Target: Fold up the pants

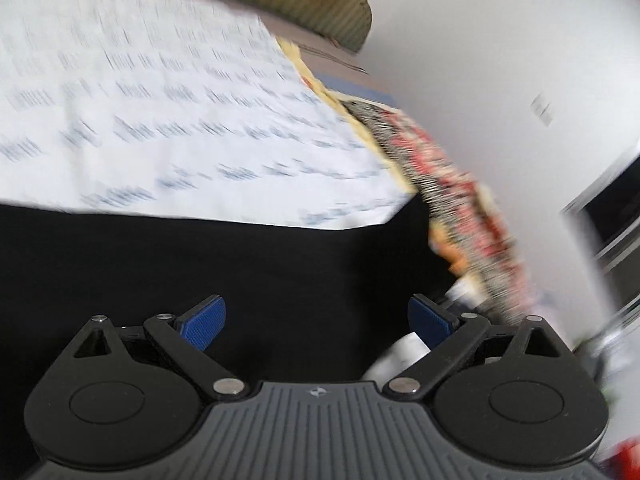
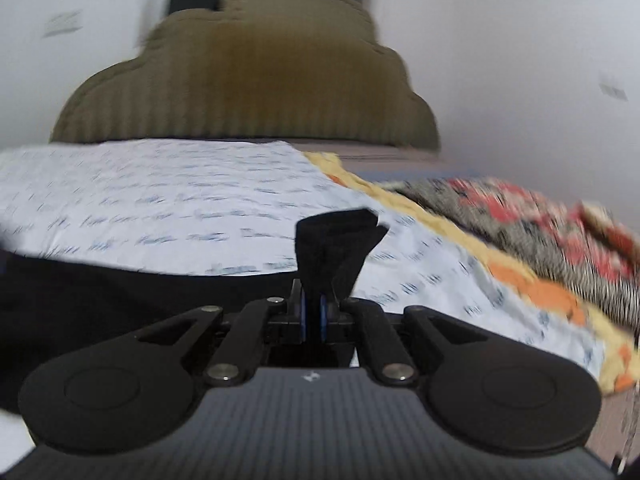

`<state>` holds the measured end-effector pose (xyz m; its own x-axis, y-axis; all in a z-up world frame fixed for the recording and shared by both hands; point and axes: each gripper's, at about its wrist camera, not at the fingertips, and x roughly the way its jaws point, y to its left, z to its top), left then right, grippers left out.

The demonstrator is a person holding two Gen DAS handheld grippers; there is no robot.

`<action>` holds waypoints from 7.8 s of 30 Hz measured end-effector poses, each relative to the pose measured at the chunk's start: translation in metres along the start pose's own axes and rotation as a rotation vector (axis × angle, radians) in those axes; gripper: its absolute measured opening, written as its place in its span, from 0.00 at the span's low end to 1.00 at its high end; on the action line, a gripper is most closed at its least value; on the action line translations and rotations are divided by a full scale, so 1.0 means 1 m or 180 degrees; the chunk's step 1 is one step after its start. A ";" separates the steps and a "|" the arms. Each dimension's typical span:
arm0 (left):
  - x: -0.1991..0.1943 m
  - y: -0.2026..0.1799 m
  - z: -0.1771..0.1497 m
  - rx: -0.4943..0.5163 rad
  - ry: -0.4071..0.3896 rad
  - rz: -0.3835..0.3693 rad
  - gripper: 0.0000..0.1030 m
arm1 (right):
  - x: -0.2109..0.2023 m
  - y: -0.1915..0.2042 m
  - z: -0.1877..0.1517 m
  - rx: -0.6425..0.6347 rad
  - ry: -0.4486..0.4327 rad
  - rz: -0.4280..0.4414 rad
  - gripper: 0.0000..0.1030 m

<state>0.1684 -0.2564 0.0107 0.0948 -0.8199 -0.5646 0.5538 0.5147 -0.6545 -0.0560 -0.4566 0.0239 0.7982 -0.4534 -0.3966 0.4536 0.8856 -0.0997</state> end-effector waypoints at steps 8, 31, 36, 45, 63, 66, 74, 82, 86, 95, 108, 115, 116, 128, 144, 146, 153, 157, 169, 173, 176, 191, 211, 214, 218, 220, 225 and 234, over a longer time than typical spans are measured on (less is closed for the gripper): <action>0.041 0.028 0.003 -0.0848 0.0111 -0.0329 0.95 | -0.029 0.069 -0.003 -0.0472 -0.0093 0.0486 0.08; -0.056 0.035 -0.024 0.0000 -0.0654 0.0410 0.08 | -0.083 0.150 -0.013 -0.1063 -0.0385 0.0912 0.08; -0.070 0.057 -0.037 0.0055 -0.0629 0.0807 0.08 | -0.091 0.183 -0.021 -0.1201 -0.0360 0.1202 0.07; -0.093 0.079 -0.043 -0.0019 -0.0768 0.1133 0.08 | -0.101 0.216 -0.029 -0.1285 -0.0324 0.1526 0.07; -0.121 0.080 -0.053 0.0193 -0.0726 0.1948 0.09 | -0.086 0.164 0.000 -0.1068 -0.0154 0.1610 0.25; -0.120 0.075 -0.051 0.0189 -0.0657 0.1806 0.09 | -0.053 0.127 0.010 -0.0810 -0.0023 0.1050 0.25; -0.091 0.043 -0.059 0.0742 -0.0475 0.1940 0.09 | -0.013 0.084 -0.005 -0.0624 0.0456 0.0831 0.25; -0.054 0.031 -0.077 0.1220 -0.0151 0.2149 0.09 | 0.061 0.106 0.038 -0.0658 0.0503 0.1068 0.25; -0.055 0.029 -0.079 0.1262 -0.0148 0.2155 0.10 | 0.091 0.109 0.037 -0.0670 0.0797 0.1072 0.23; -0.085 0.029 -0.086 0.1095 -0.0384 0.2206 0.37 | 0.083 0.115 0.035 -0.0618 0.0787 0.0929 0.29; -0.217 0.120 -0.113 0.0375 -0.0717 0.3343 0.81 | -0.069 0.261 0.026 -0.1761 -0.0466 0.1177 0.78; -0.286 0.135 -0.128 0.0144 -0.1125 0.3378 0.81 | -0.093 0.315 0.026 -0.1885 -0.0463 0.1425 0.82; -0.296 0.136 -0.128 0.0182 -0.1195 0.3573 0.82 | -0.104 0.320 0.028 -0.1829 -0.0548 0.1562 0.82; -0.376 0.196 -0.152 -0.0501 -0.1374 0.3751 0.96 | -0.182 0.437 -0.024 -0.3170 -0.1368 0.2179 0.67; -0.372 0.240 -0.153 -0.1673 -0.1237 0.2224 0.96 | -0.182 0.481 -0.053 -0.3717 -0.1522 0.2093 0.24; -0.370 0.245 -0.152 -0.1774 -0.1262 0.2170 0.98 | -0.178 0.487 -0.056 -0.3746 -0.1479 0.2130 0.17; -0.368 0.256 -0.143 -0.2052 -0.1401 0.1720 1.00 | -0.173 0.473 -0.034 -0.3116 -0.1180 0.2461 0.10; -0.361 0.268 -0.134 -0.2250 -0.1433 0.1169 1.00 | -0.167 0.454 -0.005 -0.2561 -0.0920 0.2740 0.10; -0.332 0.276 -0.098 -0.2139 -0.1397 0.1060 0.33 | -0.160 0.417 0.030 -0.1815 -0.0645 0.2961 0.10; -0.333 0.277 -0.101 -0.2101 -0.1434 0.1145 0.23 | -0.160 0.413 0.025 -0.1889 -0.0642 0.2919 0.16; -0.336 0.274 -0.102 -0.2066 -0.1483 0.1135 0.21 | -0.168 0.398 0.015 -0.2066 -0.0746 0.2771 0.40; -0.344 0.242 -0.091 -0.1965 -0.1635 0.1169 0.19 | -0.164 0.353 -0.046 -0.2783 -0.0875 0.1808 0.53; -0.346 0.161 -0.059 -0.1473 -0.1923 0.1547 0.19 | -0.162 0.315 -0.012 -0.1883 -0.0693 0.2084 0.09; -0.341 0.141 -0.052 -0.1335 -0.1966 0.1594 0.19 | -0.158 0.300 -0.006 -0.1593 -0.0637 0.2178 0.09; -0.331 0.113 -0.041 -0.1131 -0.1999 0.1672 0.19 | -0.151 0.282 0.000 -0.1262 -0.0569 0.2292 0.09; -0.325 0.100 -0.035 -0.1017 -0.2000 0.1705 0.19 | -0.150 0.275 0.002 -0.1147 -0.0569 0.2324 0.09; -0.304 0.064 -0.019 -0.0733 -0.1956 0.1686 0.19 | -0.149 0.251 0.005 -0.0896 -0.0608 0.2345 0.09; -0.255 0.019 -0.003 -0.0337 -0.1774 0.1579 0.19 | -0.143 0.208 0.004 -0.0560 -0.0600 0.2265 0.09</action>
<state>0.1523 -0.0373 0.1408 0.7325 -0.4767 -0.4861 0.2574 0.8549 -0.4505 -0.0742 -0.2085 0.0635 0.9362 0.2383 -0.2585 -0.2539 0.9668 -0.0283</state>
